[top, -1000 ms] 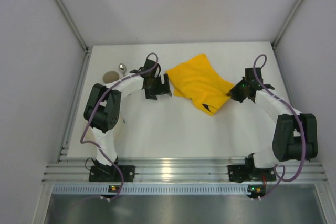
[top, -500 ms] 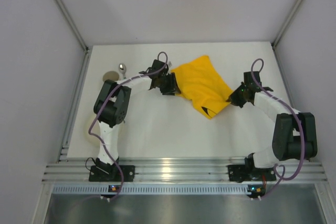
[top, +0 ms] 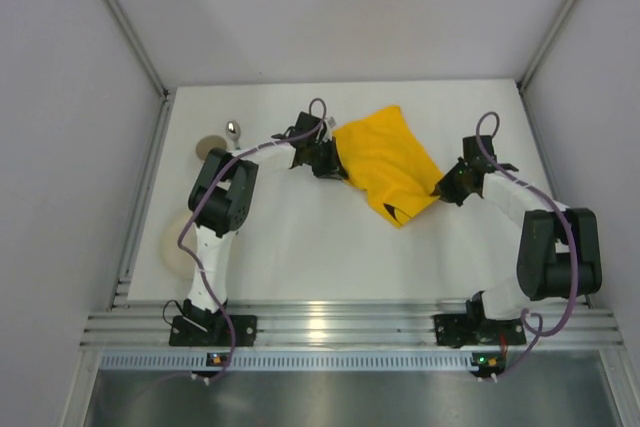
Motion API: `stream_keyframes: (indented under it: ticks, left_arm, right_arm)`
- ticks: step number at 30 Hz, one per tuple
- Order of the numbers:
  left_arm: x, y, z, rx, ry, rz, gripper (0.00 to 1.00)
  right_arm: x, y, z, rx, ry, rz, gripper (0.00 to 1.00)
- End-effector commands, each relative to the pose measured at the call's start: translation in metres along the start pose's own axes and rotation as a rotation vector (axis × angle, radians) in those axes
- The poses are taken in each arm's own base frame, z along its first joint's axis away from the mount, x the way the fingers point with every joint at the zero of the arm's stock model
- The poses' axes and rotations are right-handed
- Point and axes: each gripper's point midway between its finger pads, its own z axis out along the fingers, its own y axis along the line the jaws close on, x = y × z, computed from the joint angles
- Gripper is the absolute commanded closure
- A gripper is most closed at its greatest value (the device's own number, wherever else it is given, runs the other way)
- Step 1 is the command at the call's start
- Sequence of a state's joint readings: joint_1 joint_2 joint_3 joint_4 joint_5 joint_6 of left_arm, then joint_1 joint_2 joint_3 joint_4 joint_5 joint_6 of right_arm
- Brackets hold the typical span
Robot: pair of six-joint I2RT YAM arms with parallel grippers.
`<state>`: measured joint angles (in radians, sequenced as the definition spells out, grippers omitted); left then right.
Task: Set the dinner table for one person
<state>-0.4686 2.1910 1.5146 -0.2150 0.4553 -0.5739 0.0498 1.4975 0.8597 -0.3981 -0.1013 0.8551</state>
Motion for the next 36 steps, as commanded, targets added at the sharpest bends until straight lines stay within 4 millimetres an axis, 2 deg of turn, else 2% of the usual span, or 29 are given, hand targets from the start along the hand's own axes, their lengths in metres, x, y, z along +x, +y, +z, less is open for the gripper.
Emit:
stream_keyframes:
  ticks: [1, 3, 6, 9, 10, 11, 13, 14, 15, 16, 19, 20, 21, 23, 24, 25, 27, 28, 29, 30, 31, 32, 33, 34, 35, 36]
  left_arm:
    - [0.025, 0.034, 0.014, -0.116, 0.073, -0.003, 1.00]
    - [0.018, 0.032, 0.008, -0.129, 0.054, 0.019, 1.00]
    - [0.017, 0.036, -0.003, -0.177, 0.063, 0.043, 1.00]
    - [0.016, 0.039, -0.017, -0.203, 0.069, 0.051, 1.00]
    - [0.010, 0.039, -0.025, -0.207, 0.056, 0.049, 1.00]
    - [0.009, 0.040, -0.029, -0.212, 0.054, 0.048, 1.00]
    - [0.006, 0.041, -0.041, -0.224, 0.054, 0.046, 1.00]
    - [-0.005, 0.039, -0.054, -0.225, 0.021, 0.047, 1.00]
    - [-0.005, 0.042, -0.062, -0.234, 0.018, 0.043, 1.00]
    - [-0.013, 0.047, -0.072, -0.244, -0.004, 0.031, 1.00]
    - [-0.032, 0.045, -0.105, -0.254, -0.065, 0.019, 1.00]
    - [-0.038, 0.045, -0.114, -0.268, -0.085, 0.022, 1.00]
    - [-0.053, 0.033, -0.131, -0.267, -0.136, 0.054, 1.00]
    - [-0.063, 0.029, -0.152, -0.312, -0.172, 0.077, 1.00]
    - [-0.079, 0.013, -0.170, -0.307, -0.231, 0.108, 1.00]
    - [-0.083, 0.009, -0.179, -0.314, -0.241, 0.111, 1.00]
    - [-0.105, -0.011, -0.202, -0.308, -0.330, 0.132, 1.00]
    - [-0.112, -0.016, -0.206, -0.303, -0.351, 0.133, 1.00]
    - [-0.126, -0.029, -0.217, -0.287, -0.398, 0.134, 1.00]
    - [-0.133, -0.027, -0.210, -0.287, -0.393, 0.123, 1.00]
    - [-0.137, -0.027, -0.208, -0.286, -0.389, 0.115, 1.00]
    - [-0.156, -0.041, -0.216, -0.261, -0.433, 0.118, 1.00]
    - [-0.164, -0.040, -0.212, -0.252, -0.430, 0.108, 1.00]
    - [-0.170, -0.026, -0.192, -0.262, -0.397, 0.084, 1.00]
    - [-0.192, -0.041, -0.203, -0.231, -0.445, 0.082, 1.00]
    - [-0.203, -0.040, -0.206, -0.208, -0.457, 0.066, 1.00]
  right_arm:
    - [-0.017, 0.012, -0.006, -0.012, -0.034, -0.015, 1.00]
    - [-0.023, 0.014, -0.008, -0.015, -0.037, -0.010, 1.00]
    - [-0.032, 0.020, -0.011, -0.036, -0.041, -0.002, 1.00]
    - [-0.038, 0.028, -0.011, -0.057, -0.039, -0.010, 1.00]
    - [-0.037, 0.030, -0.010, -0.062, -0.031, -0.013, 1.00]
    - [-0.050, 0.024, -0.011, -0.058, -0.049, 0.018, 1.00]
    - [-0.053, 0.022, -0.011, -0.059, -0.048, 0.030, 1.00]
    - [-0.055, 0.018, -0.011, -0.052, -0.053, 0.042, 1.00]
    - [-0.058, 0.016, -0.014, -0.056, -0.066, 0.050, 1.00]
    - [-0.060, 0.013, -0.016, -0.056, -0.070, 0.057, 1.00]
    - [-0.069, 0.000, -0.025, -0.049, -0.079, 0.085, 1.00]
    - [-0.080, -0.001, -0.032, -0.050, -0.099, 0.095, 1.00]
    - [-0.087, 0.000, -0.040, -0.052, -0.117, 0.090, 1.00]
    - [-0.105, 0.005, -0.061, -0.054, -0.163, 0.069, 1.00]
    - [-0.113, 0.011, -0.073, -0.065, -0.193, 0.061, 1.00]
    - [-0.128, 0.020, -0.090, -0.076, -0.238, 0.048, 1.00]
    - [-0.142, 0.029, -0.104, -0.076, -0.261, 0.034, 1.00]
    - [-0.158, 0.047, -0.120, -0.120, -0.303, 0.023, 1.00]
    - [-0.165, 0.055, -0.118, -0.142, -0.303, 0.023, 1.00]
    - [-0.172, 0.074, -0.121, -0.215, -0.302, 0.014, 1.00]
    - [-0.186, 0.094, -0.131, -0.275, -0.320, 0.008, 1.00]
    - [-0.193, 0.100, -0.110, -0.283, -0.274, 0.019, 1.00]
    - [-0.198, 0.110, -0.103, -0.308, -0.242, 0.024, 1.00]
    - [-0.212, 0.142, -0.121, -0.407, -0.229, 0.011, 1.00]
    - [-0.218, 0.144, -0.086, -0.397, -0.150, 0.033, 1.00]
    - [-0.231, 0.179, -0.111, -0.507, -0.140, 0.005, 1.00]
